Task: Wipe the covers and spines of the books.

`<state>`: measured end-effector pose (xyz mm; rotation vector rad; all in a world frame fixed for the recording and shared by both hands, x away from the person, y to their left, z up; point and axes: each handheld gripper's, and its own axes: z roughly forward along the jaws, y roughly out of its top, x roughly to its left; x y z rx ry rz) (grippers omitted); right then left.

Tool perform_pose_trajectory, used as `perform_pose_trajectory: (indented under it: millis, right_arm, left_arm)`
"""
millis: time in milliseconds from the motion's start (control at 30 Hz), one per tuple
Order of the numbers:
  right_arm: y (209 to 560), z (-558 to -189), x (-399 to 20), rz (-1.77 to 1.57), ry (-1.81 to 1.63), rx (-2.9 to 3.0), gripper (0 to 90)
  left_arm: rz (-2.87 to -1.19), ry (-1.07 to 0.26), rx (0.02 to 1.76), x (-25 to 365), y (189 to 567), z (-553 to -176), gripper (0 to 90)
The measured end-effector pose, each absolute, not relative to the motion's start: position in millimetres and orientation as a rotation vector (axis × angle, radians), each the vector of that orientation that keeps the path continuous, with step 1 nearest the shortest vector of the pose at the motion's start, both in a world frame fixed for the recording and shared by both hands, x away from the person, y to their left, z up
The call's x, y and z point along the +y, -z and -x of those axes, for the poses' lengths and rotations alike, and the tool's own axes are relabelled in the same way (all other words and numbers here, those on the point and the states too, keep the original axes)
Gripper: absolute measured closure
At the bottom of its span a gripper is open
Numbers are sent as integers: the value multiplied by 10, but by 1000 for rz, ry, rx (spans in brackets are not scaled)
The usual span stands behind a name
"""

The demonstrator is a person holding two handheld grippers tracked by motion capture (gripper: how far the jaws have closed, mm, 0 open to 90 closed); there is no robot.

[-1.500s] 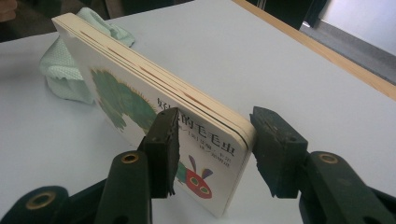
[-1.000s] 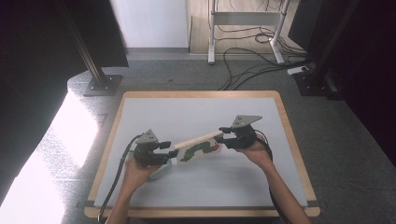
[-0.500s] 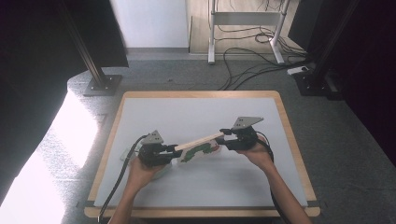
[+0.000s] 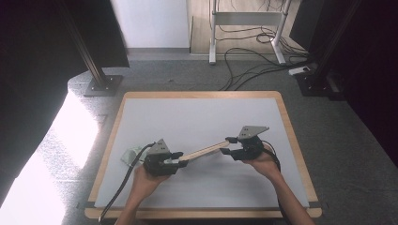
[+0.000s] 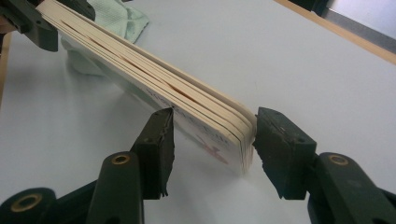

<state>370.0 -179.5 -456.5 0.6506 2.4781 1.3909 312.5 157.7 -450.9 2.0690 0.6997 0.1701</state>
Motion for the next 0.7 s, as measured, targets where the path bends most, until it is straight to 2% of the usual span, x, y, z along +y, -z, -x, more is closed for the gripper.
perform_pose_trajectory:
  millis: [333,700]
  right_arm:
    - [4654,-3522,-1887,-668,-1396,2475,487]
    - [4853,-3304,-1992,-740,-1404,2483,488]
  left_arm:
    - [-2105,-210,673,1492,4589,-2942,523]
    - [-2134,-267,713,1396,4748,-2736,371]
